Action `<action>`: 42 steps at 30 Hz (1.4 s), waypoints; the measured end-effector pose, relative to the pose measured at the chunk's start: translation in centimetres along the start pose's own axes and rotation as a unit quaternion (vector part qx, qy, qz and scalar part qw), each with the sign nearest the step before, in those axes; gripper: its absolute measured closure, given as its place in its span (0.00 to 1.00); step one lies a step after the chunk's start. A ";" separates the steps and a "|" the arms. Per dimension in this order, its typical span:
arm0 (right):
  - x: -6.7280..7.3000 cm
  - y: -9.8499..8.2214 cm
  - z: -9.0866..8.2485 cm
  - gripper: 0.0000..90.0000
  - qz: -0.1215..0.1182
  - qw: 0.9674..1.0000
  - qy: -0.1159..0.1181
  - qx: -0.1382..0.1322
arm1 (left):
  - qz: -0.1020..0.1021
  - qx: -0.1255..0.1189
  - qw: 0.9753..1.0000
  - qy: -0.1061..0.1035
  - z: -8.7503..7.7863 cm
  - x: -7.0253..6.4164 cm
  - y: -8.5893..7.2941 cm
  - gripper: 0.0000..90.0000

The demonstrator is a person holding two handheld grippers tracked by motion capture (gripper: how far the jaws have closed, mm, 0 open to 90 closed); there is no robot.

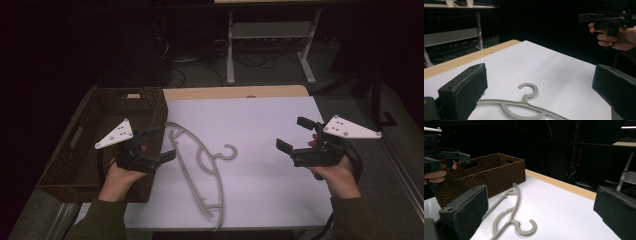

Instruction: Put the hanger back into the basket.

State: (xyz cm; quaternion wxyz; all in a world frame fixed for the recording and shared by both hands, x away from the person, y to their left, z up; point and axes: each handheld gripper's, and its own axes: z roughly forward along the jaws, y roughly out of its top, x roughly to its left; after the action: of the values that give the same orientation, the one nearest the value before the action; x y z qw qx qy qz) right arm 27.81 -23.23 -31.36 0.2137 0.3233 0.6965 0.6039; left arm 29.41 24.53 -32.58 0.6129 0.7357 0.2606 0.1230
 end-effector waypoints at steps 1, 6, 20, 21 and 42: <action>0.0 0.0 0.0 0.00 0.000 1.000 0.000 0.000 | 0.000 0.002 1.000 0.000 0.1 0.0 0.0 0.00; 0.5 -0.1 0.6 0.00 -0.003 1.000 0.005 0.028 | 0.013 0.035 0.999 0.005 0.8 -0.8 0.2 0.00; 2.2 -1.6 3.8 0.02 -0.009 0.994 0.036 0.103 | 0.028 0.090 0.995 -0.015 2.9 -2.6 -0.4 0.00; 2.2 -1.6 3.8 0.02 -0.009 0.994 0.036 0.103 | 0.028 0.093 0.995 -0.016 3.1 -2.6 -0.5 0.00; 4.7 -5.8 9.2 0.48 -0.005 0.973 0.114 0.202 | 0.007 0.149 0.989 -0.022 6.5 -3.0 -4.8 0.00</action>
State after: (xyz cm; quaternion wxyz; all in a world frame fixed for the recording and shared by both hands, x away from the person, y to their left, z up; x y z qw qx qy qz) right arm 29.73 -13.84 -38.24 0.0661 0.2849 0.8254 0.4829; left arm 29.05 18.03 -38.25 0.5010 0.8232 0.2576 0.0707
